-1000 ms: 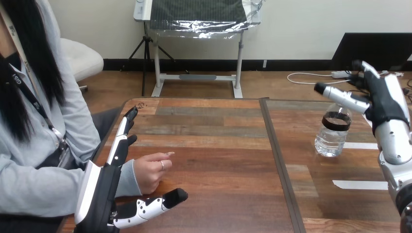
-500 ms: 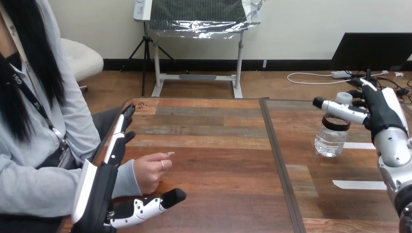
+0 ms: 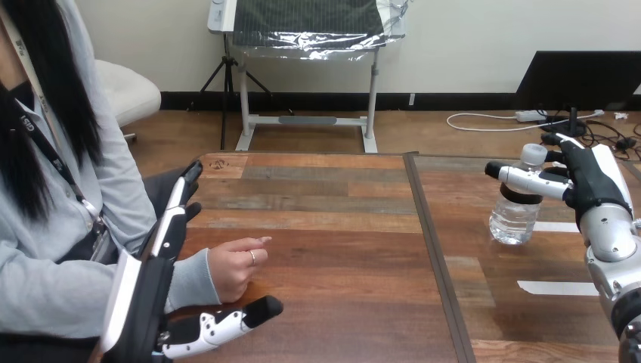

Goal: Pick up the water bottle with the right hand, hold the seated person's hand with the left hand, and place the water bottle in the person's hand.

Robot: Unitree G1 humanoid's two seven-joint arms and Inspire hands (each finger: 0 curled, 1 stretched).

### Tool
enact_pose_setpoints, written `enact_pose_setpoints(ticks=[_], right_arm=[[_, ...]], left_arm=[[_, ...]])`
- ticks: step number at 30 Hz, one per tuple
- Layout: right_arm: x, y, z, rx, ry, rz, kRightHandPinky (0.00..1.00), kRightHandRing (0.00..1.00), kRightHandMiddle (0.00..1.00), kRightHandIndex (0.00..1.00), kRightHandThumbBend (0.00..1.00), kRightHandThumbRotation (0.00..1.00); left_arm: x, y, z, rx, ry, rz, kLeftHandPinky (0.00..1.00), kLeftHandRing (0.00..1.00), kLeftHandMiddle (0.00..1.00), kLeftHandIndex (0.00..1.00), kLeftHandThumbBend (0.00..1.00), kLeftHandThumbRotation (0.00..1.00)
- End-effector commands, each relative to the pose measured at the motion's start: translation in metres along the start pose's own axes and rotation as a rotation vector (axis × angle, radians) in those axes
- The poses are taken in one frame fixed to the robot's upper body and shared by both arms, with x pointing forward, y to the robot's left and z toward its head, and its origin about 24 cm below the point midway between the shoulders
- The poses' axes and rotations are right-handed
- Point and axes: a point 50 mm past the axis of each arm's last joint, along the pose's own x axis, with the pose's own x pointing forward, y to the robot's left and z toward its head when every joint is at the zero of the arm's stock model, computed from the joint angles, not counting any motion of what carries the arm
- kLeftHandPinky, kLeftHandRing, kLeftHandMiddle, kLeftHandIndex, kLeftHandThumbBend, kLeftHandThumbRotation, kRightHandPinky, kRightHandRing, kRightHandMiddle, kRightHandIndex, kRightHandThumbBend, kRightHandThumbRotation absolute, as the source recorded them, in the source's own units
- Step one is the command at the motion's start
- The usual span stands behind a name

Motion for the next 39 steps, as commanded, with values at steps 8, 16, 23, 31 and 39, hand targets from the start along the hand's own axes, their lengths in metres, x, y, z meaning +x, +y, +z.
enact_pose_setpoints(ticks=[8,16,23,31,39], right_arm=[[0.000,0.012,0.005,-0.019,-0.010,0.031,0.71,0.81,0.85,0.90,0.89,0.32],[-0.001,0.016,0.001,-0.041,-0.002,0.045,0.70,0.80,0.84,0.89,0.92,0.36],[-0.002,0.019,-0.001,-0.024,0.009,0.061,0.70,0.80,0.84,0.88,0.93,0.34],[-0.003,0.022,-0.002,-0.027,0.012,0.066,0.71,0.79,0.82,0.86,0.93,0.31],[-0.003,0.025,-0.001,-0.038,0.015,0.070,0.69,0.76,0.80,0.83,0.94,0.31]], left_arm=[[0.011,0.010,0.013,0.010,-0.086,0.012,0.89,0.96,1.00,0.98,1.00,0.55],[0.011,0.012,0.014,0.005,-0.089,0.005,0.89,0.97,1.00,0.98,1.00,0.54],[0.010,0.013,0.016,0.002,-0.080,0.002,0.89,0.98,1.00,0.98,1.00,0.52],[0.009,0.013,0.017,-0.004,-0.083,0.008,0.88,0.97,1.00,0.97,1.00,0.53],[0.008,0.013,0.018,-0.012,-0.089,0.008,0.88,0.97,1.00,0.97,1.00,0.52]])
